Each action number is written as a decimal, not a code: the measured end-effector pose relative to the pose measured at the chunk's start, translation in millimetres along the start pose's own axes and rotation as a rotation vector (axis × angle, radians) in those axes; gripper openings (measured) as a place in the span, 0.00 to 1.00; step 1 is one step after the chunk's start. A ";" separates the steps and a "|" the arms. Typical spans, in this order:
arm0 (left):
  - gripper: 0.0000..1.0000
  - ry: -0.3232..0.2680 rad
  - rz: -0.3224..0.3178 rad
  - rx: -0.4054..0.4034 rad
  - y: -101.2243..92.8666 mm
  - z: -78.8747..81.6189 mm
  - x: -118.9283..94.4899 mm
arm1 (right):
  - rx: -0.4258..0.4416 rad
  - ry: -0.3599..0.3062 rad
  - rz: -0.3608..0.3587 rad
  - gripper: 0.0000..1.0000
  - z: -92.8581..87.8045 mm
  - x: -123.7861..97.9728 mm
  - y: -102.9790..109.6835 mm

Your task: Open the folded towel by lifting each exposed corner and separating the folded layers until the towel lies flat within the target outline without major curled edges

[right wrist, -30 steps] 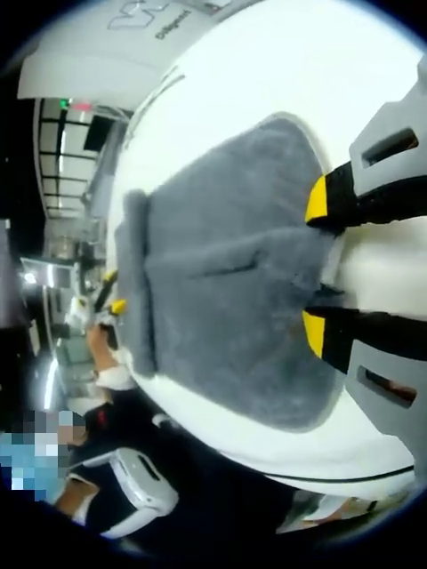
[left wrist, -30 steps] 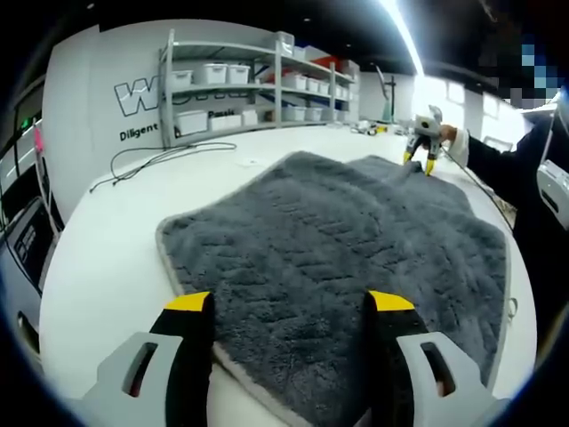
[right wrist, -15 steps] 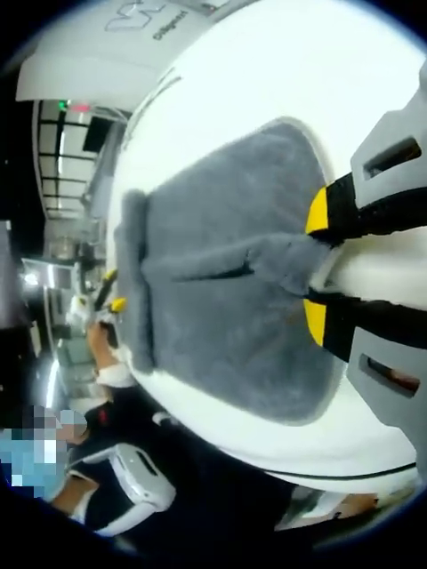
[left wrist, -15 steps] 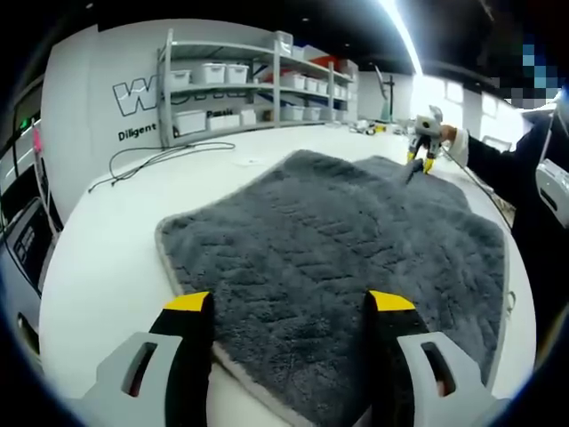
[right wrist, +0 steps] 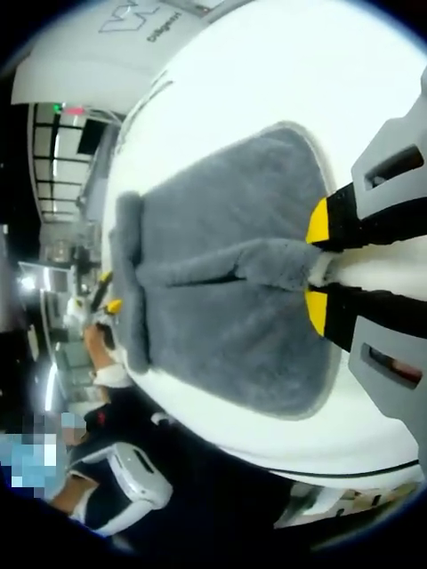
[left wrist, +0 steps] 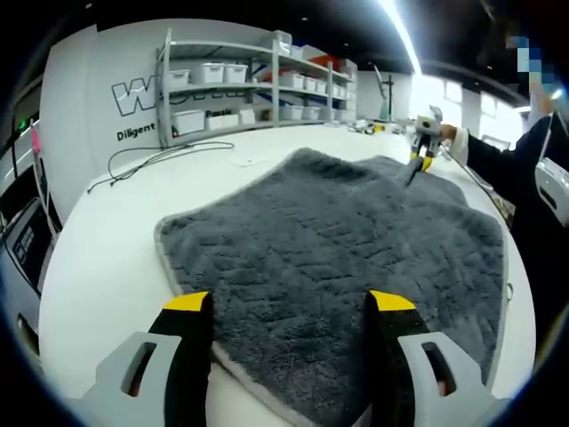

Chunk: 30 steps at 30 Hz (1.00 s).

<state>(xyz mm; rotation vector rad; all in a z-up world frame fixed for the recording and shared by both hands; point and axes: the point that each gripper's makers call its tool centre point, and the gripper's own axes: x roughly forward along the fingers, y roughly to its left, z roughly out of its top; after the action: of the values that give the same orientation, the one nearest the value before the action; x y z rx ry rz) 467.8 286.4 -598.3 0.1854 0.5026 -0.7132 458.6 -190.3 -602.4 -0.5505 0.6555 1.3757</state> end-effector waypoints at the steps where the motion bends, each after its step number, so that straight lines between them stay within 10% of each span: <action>1: 0.70 0.001 0.000 0.000 -0.2 0.1 0.1 | 0.001 -0.006 0.000 0.12 -0.7 -0.8 0.3; 30: 0.70 0.031 -0.007 0.005 2.6 0.9 0.2 | 0.046 0.015 -0.017 0.07 -21.7 -22.1 -0.2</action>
<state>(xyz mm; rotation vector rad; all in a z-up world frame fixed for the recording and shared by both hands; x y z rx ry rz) 470.0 288.0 -597.6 0.1995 0.5315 -0.7188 455.0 -221.1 -602.2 -0.5293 0.6916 1.3388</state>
